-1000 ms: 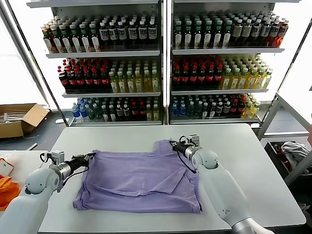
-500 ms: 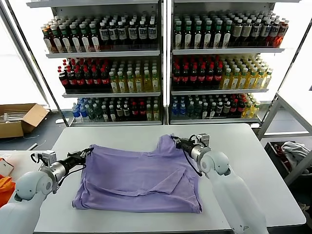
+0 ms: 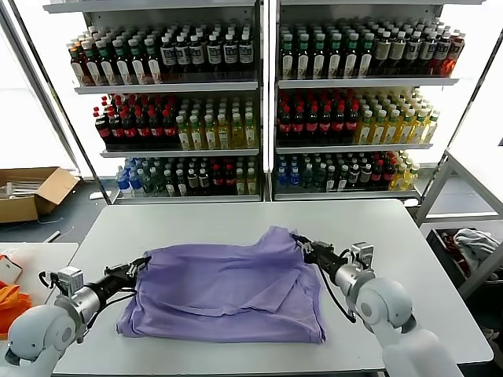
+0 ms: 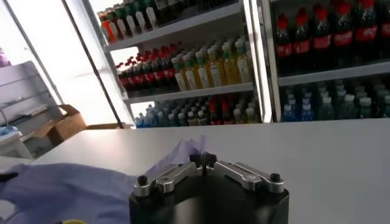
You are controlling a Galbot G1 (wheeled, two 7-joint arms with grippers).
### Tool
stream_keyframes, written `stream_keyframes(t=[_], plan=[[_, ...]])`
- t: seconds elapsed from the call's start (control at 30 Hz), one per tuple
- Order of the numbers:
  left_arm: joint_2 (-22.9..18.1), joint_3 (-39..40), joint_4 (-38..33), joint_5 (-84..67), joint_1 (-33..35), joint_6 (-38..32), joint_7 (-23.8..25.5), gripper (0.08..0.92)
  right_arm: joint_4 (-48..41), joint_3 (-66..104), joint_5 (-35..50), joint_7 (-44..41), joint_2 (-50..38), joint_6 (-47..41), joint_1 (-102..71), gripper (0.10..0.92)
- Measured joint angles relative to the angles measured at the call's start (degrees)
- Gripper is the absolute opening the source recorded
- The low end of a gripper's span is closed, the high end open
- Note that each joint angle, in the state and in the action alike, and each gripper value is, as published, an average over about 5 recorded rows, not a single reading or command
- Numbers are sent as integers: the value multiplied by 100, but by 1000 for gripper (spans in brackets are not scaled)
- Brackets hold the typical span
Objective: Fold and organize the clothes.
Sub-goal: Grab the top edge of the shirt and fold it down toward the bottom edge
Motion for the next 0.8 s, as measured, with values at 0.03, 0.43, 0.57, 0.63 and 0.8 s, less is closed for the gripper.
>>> stream_keyframes(t=[0.03, 0.43, 0.57, 0.63, 0.8], plan=[[-9, -60, -81, 6, 118, 11, -1, 88, 96, 65, -22, -10, -10, 3, -163, 108], [20, -579, -480, 232, 1121, 60, 46, 88, 655, 523, -325, -185, -4, 138, -1708, 108], [29, -643, -515, 352, 1324, 76, 86, 88, 793, 558, -370, -210, -47, 151, -2010, 108], [29, -652, -532, 428, 1399, 77, 98, 88, 858, 562, -398, -207, -58, 153, -2110, 108], [3, -687, -629, 636, 1487, 93, 66, 167, 1012, 583, -448, -155, -38, 176, -2251, 140]])
